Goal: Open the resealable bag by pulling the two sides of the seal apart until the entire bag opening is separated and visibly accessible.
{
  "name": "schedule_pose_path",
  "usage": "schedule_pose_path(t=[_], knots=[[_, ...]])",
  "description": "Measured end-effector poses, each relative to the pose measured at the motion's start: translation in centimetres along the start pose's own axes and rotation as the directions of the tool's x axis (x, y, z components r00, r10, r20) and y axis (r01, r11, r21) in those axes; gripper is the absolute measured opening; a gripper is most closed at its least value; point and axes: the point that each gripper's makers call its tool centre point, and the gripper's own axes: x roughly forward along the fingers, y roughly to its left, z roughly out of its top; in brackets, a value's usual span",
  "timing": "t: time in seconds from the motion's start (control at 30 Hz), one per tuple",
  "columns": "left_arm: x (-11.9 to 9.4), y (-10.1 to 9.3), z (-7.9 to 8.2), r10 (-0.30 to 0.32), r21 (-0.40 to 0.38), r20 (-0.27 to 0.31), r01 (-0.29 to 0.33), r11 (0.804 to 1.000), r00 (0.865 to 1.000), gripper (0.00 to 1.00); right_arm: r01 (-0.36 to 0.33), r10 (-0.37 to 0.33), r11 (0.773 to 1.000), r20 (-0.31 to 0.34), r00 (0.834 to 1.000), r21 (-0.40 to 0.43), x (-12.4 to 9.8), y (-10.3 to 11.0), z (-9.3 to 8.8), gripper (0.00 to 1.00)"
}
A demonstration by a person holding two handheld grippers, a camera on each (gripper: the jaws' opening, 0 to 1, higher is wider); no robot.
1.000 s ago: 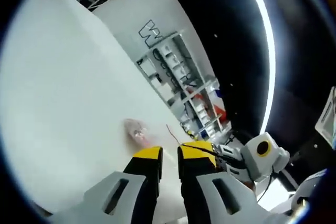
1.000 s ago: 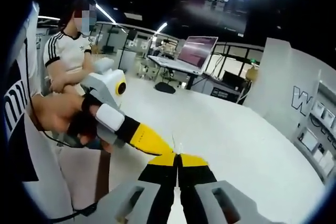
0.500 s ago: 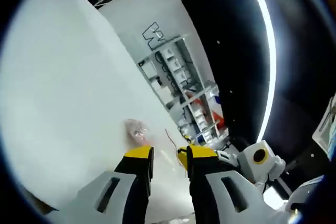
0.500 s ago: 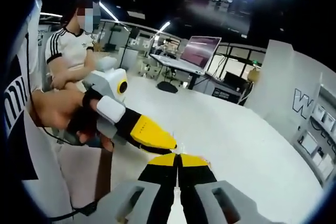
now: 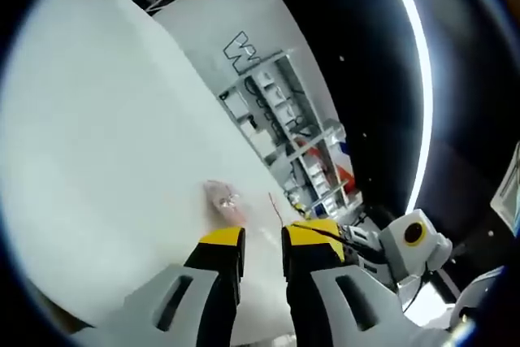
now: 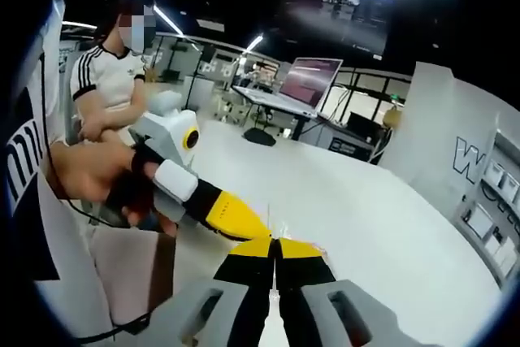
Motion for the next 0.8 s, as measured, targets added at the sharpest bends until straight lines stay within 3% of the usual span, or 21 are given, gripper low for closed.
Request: schedule_pose_path(t=[0.4, 0.73, 0.8], knots=[[0.28, -0.3, -0.06, -0.002, -0.001, 0.002, 0.002, 1.0, 1.0, 0.18, -0.017, 0.017, 1.0, -0.01, 1.0, -0.005, 0.09, 0.42, -0.18, 0.0], [0.17, -0.73, -0.25, -0.015, 0.032, -0.01, 0.015, 0.999, 1.0, 0.09, -0.019, 0.019, 1.0, -0.019, 1.0, 0.003, 0.26, 0.35, -0.48, 0.0], [0.14, -0.84, -0.31, -0.016, 0.044, -0.013, 0.016, 0.999, 1.0, 0.02, -0.019, 0.019, 1.0, -0.022, 1.0, 0.005, 0.27, 0.35, -0.55, 0.0]])
